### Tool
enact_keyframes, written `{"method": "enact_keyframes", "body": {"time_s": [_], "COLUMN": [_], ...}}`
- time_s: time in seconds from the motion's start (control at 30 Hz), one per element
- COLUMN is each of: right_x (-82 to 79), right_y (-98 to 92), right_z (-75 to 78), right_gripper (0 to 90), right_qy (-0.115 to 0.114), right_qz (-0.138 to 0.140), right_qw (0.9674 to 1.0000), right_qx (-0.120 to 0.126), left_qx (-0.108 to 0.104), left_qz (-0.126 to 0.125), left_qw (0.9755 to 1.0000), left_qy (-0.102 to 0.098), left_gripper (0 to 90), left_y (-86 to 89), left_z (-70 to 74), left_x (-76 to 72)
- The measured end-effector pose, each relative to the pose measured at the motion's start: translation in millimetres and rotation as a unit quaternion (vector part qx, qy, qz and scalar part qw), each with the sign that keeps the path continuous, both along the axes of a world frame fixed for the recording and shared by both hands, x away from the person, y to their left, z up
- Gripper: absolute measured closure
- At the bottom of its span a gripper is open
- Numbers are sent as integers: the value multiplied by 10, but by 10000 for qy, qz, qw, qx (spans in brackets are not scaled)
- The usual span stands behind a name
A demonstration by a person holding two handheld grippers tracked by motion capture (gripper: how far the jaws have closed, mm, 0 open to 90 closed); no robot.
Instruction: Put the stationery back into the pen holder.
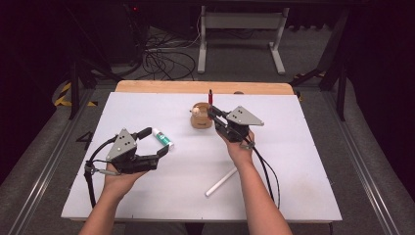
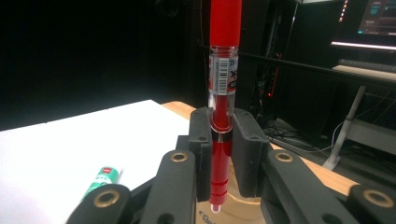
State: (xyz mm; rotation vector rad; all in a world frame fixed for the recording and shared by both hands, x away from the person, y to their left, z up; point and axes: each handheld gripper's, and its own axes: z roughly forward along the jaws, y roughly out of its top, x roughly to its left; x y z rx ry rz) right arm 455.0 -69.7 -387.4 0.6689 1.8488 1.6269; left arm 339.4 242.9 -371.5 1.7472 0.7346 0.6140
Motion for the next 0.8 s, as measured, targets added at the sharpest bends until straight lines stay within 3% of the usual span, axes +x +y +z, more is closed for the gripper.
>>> {"method": "enact_keyframes", "body": {"time_s": [0.37, 0.8], "right_x": [180, 380], "right_y": [164, 255], "right_z": [46, 20], "right_gripper": [796, 796], "right_qy": [-35, -100], "right_qz": [11, -208], "right_qw": [10000, 9997], "right_qx": [2, 105], "left_qx": [-26, -60], "left_qz": [8, 2], "left_qw": [10000, 10000], "left_qy": [8, 9], "left_gripper": [205, 209], "left_y": [20, 40], "left_z": [1, 3], "left_x": [5, 8]}}
